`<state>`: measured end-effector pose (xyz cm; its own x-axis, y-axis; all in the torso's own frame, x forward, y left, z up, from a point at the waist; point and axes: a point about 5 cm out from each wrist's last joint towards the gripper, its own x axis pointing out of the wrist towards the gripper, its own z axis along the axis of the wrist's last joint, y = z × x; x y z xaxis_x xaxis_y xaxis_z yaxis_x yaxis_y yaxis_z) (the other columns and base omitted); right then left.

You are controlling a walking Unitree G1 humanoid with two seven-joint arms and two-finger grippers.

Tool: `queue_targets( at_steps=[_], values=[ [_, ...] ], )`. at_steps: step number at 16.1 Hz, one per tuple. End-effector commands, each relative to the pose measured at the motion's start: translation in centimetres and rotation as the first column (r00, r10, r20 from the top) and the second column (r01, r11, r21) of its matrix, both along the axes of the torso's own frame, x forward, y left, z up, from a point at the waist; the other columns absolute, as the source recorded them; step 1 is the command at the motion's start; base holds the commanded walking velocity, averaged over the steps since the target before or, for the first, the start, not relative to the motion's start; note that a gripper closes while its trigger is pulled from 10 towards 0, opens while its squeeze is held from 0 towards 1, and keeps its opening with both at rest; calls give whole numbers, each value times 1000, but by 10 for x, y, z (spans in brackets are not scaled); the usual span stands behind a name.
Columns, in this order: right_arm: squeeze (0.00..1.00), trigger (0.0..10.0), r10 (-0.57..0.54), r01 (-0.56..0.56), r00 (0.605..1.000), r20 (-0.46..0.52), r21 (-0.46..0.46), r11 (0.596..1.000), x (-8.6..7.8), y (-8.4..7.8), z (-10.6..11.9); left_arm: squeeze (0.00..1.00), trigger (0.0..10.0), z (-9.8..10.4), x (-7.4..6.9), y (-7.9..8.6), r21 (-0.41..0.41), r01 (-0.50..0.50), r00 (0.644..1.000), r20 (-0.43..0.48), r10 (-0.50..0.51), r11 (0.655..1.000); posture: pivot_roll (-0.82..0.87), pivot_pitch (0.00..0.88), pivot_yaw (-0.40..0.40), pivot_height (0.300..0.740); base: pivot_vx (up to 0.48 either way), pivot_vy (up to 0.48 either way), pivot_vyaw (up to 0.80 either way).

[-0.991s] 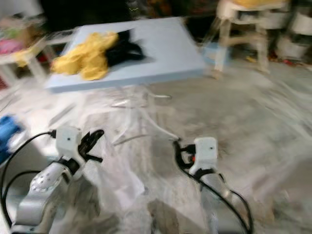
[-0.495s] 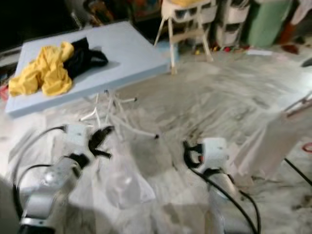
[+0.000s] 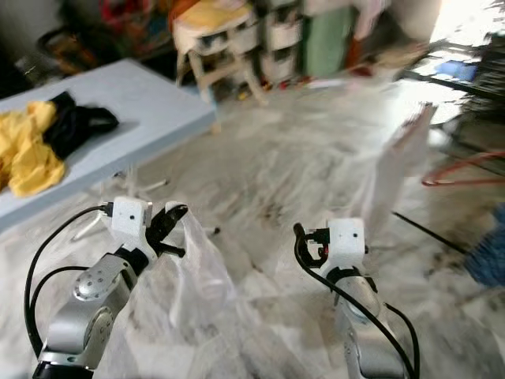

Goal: Hang hanger

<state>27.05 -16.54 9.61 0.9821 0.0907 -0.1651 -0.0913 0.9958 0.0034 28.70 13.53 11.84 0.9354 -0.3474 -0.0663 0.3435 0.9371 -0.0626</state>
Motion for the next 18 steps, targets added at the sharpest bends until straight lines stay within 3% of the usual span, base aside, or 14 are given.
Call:
queue_targets(
  at_steps=[1, 5, 10, 13, 18],
  values=[
    [0, 10000, 23, -23, 1000, 14, 13, 1000, 1, 10, 4, 0, 10000, 2, 0, 10, 12, -32, 999, 11, 31, 999, -112, 65, 114, 740, 0, 0, 0],
    [0, 10000, 35, -36, 999, 15, 10, 999, 3, 15, 4, 0, 10000, 12, 10, 8, 26, -22, 998, 58, 20, 999, -108, 67, 113, 740, 0, 0, 0],
    [0, 10000, 39, -39, 999, 19, 3, 999, 5, 16, 4, 0, 10000, 15, 8, -2, 10, 0, 997, 77, -1, 1000, -106, 66, 114, 740, 0, 0, 0],
    [0, 10000, 63, -62, 997, 40, -16, 998, 7, 18, 8, 0, 10000, 12, 5, -14, -25, 22, 998, 65, -20, 999, -107, 64, 113, 740, 0, 0, 800],
    [0, 10000, 58, -58, 998, 38, -8, 998, 8, 19, 7, 0, 10000, 12, 8, -15, -40, 14, 998, 56, -12, 999, -107, 64, 115, 740, 0, 0, 316]
  ],
)
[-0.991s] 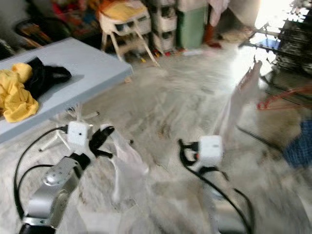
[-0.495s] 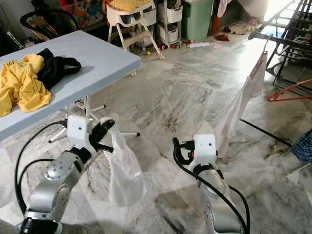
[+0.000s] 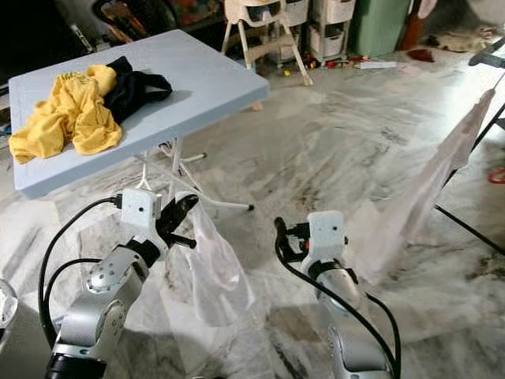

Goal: Hang hanger

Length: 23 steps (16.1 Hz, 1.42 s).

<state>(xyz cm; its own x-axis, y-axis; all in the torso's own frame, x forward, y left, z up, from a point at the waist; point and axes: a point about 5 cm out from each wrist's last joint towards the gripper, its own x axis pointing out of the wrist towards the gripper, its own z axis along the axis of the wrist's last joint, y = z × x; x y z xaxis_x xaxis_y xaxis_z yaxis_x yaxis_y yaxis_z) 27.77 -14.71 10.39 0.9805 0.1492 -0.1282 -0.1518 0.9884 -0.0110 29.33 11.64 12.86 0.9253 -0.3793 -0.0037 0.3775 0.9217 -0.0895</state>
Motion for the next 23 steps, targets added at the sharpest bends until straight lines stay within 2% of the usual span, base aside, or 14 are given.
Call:
queue_targets(
  at_steps=[1, 11, 14, 16, 17, 19, 21, 23],
  values=[
    [0, 10000, -3, 3, 1000, -2, 3, 1000, 1, 0, -1, 0, 10000, 2, 2, 5, 9, -23, 1000, 7, 23, 1000, -107, 64, 115, 740, 0, 0, 0],
    [0, 10000, 7, -7, 1000, -3, 10, 1000, 2, 4, 0, 0, 10000, 0, 2, -1, -5, -17, 1000, 8, 17, 1000, -109, 66, 107, 740, 0, 0, 0],
    [0, 10000, 47, -47, 999, 4, 32, 998, 2, 10, 2, 0, 10000, 16, -2, -19, -92, 124, 992, 42, -121, 988, -108, 68, 103, 740, 0, 0, 0],
    [0, 10000, 97, -97, 995, -12, 44, 994, 1, 16, 2, 0, 10000, 47, 4, -26, -100, 239, 963, 151, -223, 966, -99, 75, 102, 740, 0, 0, 0],
    [0, 10000, 157, -154, 987, -37, 70, 986, 3, 20, 1, 0, 10000, 55, 11, -27, -61, 305, 940, 179, -290, 950, -90, 83, 105, 740, 0, 0, 0],
    [0, 10000, 229, -223, 971, -73, 85, 971, 8, 21, 1, 0, 10000, 58, 18, -29, -3, 378, 910, 184, -371, 926, -89, 88, 109, 740, 0, 0, 0],
    [0, 10000, 245, -239, 967, -70, 78, 968, 13, 18, 5, 0, 10000, 64, 23, -30, 7, 418, 893, 181, -412, 908, -92, 92, 118, 740, 0, 0, 0],
    [0, 10000, 240, -236, 969, -55, 68, 969, 17, 14, 9, 0, 10000, 69, 19, -34, 3, 486, 859, 185, -478, 874, -94, 94, 121, 740, 0, 0, 0]
  ],
)
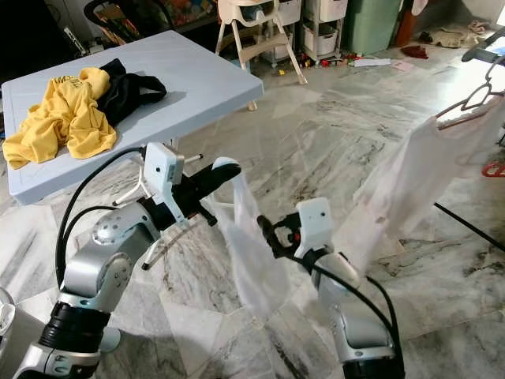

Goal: Hang hanger

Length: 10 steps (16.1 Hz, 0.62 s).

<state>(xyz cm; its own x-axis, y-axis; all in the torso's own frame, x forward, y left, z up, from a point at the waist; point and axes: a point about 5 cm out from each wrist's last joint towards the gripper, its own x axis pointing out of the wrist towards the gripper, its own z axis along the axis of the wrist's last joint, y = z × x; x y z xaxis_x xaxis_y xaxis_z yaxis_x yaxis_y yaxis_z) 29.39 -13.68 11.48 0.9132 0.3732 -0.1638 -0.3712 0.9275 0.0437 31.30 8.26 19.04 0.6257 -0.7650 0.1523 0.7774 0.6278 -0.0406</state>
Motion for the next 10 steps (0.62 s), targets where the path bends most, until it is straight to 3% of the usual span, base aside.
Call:
queue_targets(
  at_steps=[1, 3, 6, 10],
  values=[
    [0, 10000, 15, -15, 1000, -20, 17, 1000, 1, 3, -2, 0, 10000, 10, -2, -1, 10, 41, 998, 37, -42, 999, -93, 94, 121, 740, 0, 0, 0],
    [0, 10000, 44, -43, 999, -33, 39, 998, -2, 12, -4, 0, 10000, 19, -2, -4, -42, 32, 998, 62, -29, 999, -91, 93, 118, 740, 0, 0, 0],
    [0, 10000, 100, -97, 994, -53, 54, 994, -5, 27, -8, 0, 10000, 27, 0, -8, -42, 37, 995, 93, -33, 998, -89, 93, 118, 740, 0, 0, 0],
    [0, 10000, 155, -152, 975, -157, 31, 988, -10, 55, -34, 0, 10000, 35, -1, -15, -68, 65, 992, 109, -57, 996, -89, 94, 118, 740, 0, 0, 0]
  ],
)
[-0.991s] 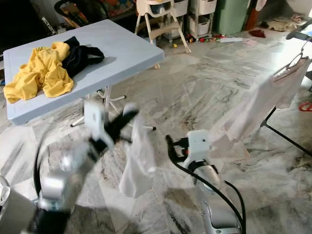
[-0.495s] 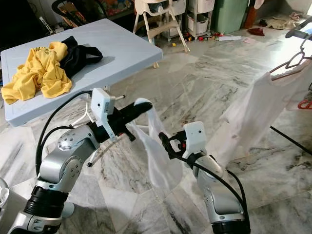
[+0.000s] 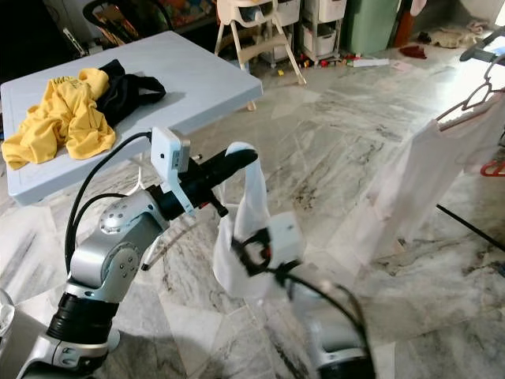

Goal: Hang hanger

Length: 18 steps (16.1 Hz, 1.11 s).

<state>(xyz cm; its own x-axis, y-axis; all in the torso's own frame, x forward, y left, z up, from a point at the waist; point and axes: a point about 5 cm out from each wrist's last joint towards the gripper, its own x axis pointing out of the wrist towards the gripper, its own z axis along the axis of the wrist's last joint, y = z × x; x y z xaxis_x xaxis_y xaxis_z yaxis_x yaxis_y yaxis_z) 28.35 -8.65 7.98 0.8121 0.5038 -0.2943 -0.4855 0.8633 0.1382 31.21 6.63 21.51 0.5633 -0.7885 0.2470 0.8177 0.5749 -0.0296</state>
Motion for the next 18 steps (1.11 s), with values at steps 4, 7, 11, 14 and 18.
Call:
queue_targets(
  at_steps=[4, 7, 11, 14, 18],
  values=[
    [0, 8902, -11, 9, 999, -49, -43, 999, -1, 17, -15, 0, 10000, 20, -2, 6, -38, -23, 999, 40, 25, 999, -83, 96, 117, 740, 0, 0, 0],
    [0, 0, -97, 94, 994, -43, -72, 993, 6, 6, -20, 0, 10000, 26, -4, 9, -60, -32, 999, 42, 34, 998, -80, 94, 116, 740, 0, 0, 0],
    [0, 0, -261, 259, 965, -13, -97, 961, 19, -32, -21, 0, 10000, 29, -4, 20, -66, -68, 997, 40, 71, 996, -73, 91, 110, 740, 0, 0, 0],
    [0, 0, -314, 312, 950, -5, -92, 946, 22, -47, -23, 0, 10000, 32, -4, 21, -65, -81, 996, 42, 84, 995, -71, 89, 109, 740, 0, 0, 0],
    [0, 0, -342, 340, 940, -1, -78, 937, 23, -52, -22, 0, 10000, 32, -4, 18, -63, -79, 996, 44, 82, 995, -74, 89, 110, 740, 0, 0, 0]
  ],
)
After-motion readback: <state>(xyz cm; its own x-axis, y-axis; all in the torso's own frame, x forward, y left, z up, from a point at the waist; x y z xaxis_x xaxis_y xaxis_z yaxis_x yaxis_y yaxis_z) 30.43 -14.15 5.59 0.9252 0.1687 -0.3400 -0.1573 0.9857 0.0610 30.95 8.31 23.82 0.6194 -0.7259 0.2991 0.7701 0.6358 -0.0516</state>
